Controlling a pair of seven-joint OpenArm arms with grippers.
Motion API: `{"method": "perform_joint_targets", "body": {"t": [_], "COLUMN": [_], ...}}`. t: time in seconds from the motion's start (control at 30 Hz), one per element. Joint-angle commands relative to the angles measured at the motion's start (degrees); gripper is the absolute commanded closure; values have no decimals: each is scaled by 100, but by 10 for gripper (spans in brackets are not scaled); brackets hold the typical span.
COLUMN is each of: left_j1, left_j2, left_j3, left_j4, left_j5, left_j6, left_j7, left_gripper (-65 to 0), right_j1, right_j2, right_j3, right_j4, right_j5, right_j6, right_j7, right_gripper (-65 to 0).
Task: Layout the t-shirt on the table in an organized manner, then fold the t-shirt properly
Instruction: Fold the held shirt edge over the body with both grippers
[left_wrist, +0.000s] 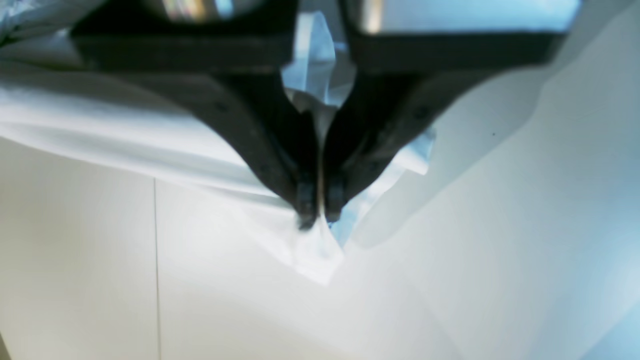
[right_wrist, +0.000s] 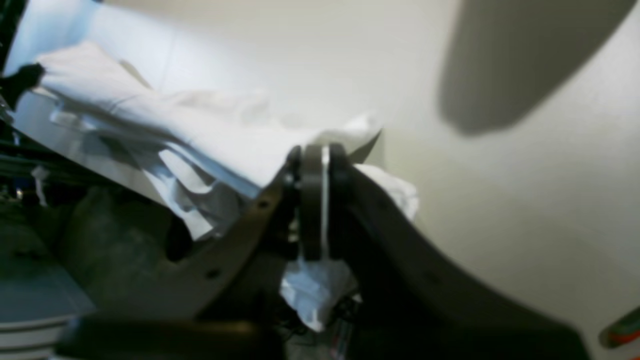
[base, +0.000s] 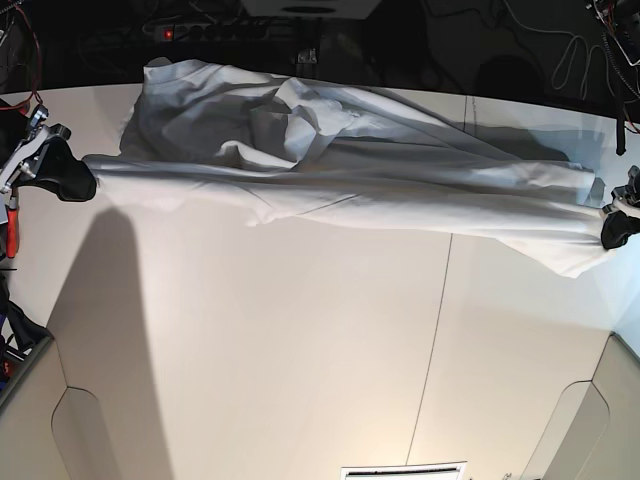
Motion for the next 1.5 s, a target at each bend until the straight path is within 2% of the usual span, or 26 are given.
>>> {"method": "perform_joint_targets", "body": {"t": [0.0,0.2,0.37,0.6,0.83,1.03,1.2,1.27,1.33,1.4,1.47], "left_j1": [-61,-61,-63,-66,-192,-498,-588,-588,-590,-608,-662], "left_j2": [-144,-114,-114,-116,-116,-116,-118,-118,-118,-118,-118], "left_j3": [-39,-11,238,1038,1652,1703,1703,1703,1703,1703,1683], "left_j4": [105,98,92,92,2,-505,-699,-699,-697,-695,-695], "left_j5": [-52,-50,26,920,1628,1773,1768,1770,1768,1744,1655], "left_j6": [90,90,94,706,1204,1224,1191,1132,1012,1008,1010], "left_j7": [-190,-168,-282,-942,-1220,-1220,-1222,-1222,-1224,-1224,-1222], "left_gripper": [0,0,0,0,0,0,0,-12,-108,-166,-170], "right_j1": [-48,-505,-920,-1080,-1073,-1062,-966,-896,-839,-780,-745], "right_j2": [96,94,94,4,-92,-94,-94,-94,-94,-94,-94], "right_j3": [92,81,81,76,11,-291,-374,-374,-374,-374,-374], "right_j4": [92,92,90,-68,-785,-1604,-1746,-1746,-1746,-1742,-1740], "right_j5": [109,435,446,-17,-553,-568,-651,-669,-662,-662,-664], "right_j6": [20,20,17,2,-4,-9,-9,-7,-7,-7,-9], "right_j7": [37,-238,-258,-164,236,356,503,507,507,522,522], "right_gripper": [0,0,0,0,0,0,0,-109,-198,-211,-211]}}
